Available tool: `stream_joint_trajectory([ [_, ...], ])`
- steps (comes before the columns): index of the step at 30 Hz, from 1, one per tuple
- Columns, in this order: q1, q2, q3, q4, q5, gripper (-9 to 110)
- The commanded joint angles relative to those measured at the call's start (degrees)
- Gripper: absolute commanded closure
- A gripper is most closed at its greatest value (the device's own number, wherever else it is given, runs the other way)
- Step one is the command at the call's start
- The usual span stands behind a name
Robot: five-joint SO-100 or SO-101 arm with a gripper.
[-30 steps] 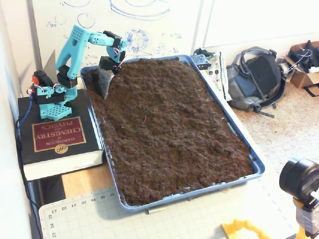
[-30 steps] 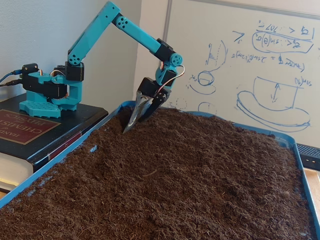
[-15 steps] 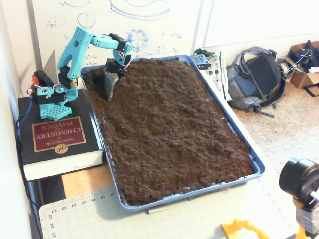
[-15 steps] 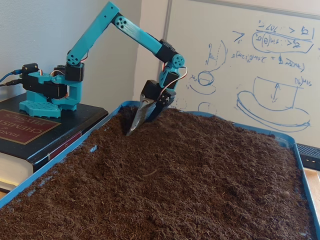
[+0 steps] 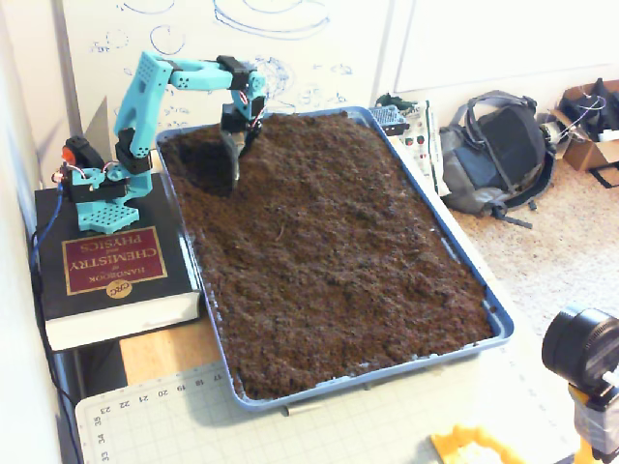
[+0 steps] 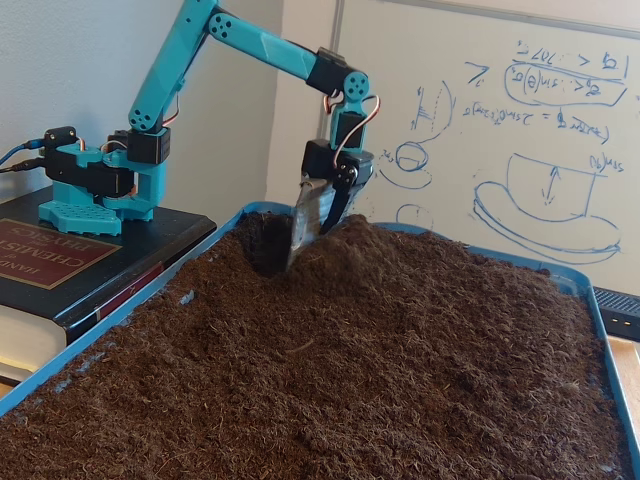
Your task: Build a berm.
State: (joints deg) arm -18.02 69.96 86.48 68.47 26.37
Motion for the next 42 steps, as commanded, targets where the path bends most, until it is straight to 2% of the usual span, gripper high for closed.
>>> stream_joint_trajectory([
  [1, 1.8, 9.7, -1.5, 1.8, 0.2, 101],
  [12, 3.0, 21.2, -0.9, 13.4, 0.0, 101],
  [21, 0.2, 21.1, 14.6, 19.3, 0.2, 101],
  [33, -0.9, 7.6, 17.0, 1.1, 0.2, 101],
  [42, -1.5, -1.5, 16.6, -0.5, 0.1, 101],
])
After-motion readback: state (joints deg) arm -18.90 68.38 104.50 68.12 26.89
